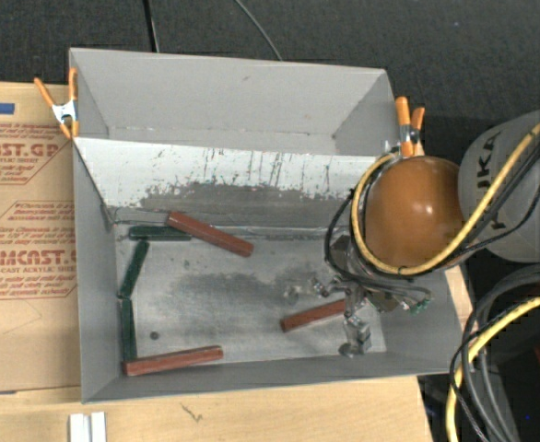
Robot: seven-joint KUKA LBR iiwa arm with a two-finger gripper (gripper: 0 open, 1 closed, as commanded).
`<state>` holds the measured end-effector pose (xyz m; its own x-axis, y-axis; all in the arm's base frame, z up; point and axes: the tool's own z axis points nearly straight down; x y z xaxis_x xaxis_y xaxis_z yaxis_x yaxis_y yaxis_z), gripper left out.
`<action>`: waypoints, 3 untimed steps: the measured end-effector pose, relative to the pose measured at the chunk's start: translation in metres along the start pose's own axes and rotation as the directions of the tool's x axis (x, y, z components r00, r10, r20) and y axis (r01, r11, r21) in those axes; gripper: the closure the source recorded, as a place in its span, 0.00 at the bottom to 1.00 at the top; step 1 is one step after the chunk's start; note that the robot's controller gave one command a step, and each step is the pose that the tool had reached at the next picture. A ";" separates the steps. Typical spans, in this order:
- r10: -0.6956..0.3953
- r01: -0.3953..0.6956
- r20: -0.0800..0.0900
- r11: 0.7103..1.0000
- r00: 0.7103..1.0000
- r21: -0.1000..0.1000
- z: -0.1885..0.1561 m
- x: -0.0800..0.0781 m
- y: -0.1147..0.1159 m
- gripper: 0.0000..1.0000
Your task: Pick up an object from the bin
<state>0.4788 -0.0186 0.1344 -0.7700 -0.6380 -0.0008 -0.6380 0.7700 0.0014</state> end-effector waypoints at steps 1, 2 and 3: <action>0.011 -0.011 0.001 1.000 1.000 0.000 0.059 -0.037 -0.024 1.00; 0.011 -0.011 0.001 1.000 1.000 0.000 0.059 -0.037 -0.024 1.00; 0.019 -0.019 0.003 1.000 1.000 0.002 -0.084 -0.062 -0.039 1.00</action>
Offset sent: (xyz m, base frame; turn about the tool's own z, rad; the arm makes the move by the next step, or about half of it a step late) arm 0.0000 0.0000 0.0000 0.0000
